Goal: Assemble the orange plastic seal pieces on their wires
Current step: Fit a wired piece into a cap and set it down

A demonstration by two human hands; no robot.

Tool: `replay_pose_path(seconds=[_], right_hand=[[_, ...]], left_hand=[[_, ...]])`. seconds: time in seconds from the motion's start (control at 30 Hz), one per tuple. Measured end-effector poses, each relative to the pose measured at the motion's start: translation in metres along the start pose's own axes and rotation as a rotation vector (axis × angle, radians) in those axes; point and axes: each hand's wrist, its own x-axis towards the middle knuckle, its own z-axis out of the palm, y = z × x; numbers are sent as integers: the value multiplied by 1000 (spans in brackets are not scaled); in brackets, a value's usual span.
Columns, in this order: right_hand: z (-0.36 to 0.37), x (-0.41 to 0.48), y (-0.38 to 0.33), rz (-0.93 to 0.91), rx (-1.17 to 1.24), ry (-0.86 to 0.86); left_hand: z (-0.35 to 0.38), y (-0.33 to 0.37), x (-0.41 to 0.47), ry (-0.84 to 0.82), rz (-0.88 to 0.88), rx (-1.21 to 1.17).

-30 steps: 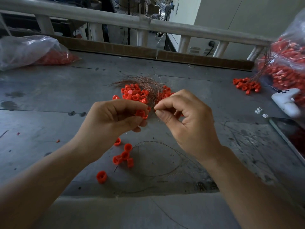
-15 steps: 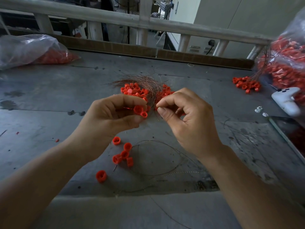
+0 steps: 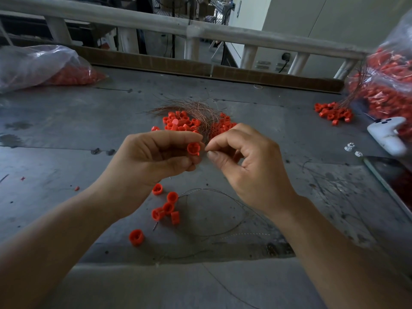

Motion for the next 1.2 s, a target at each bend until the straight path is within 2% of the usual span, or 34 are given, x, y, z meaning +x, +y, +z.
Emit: replay_pose_path(seconds=[0.87, 1.2], right_hand=[[-3, 1, -1, 46, -36, -40], [-4, 2, -3, 84, 40, -65]], left_hand=[[2, -1, 0, -16, -8, -33], [3, 4, -1, -3, -22, -49]])
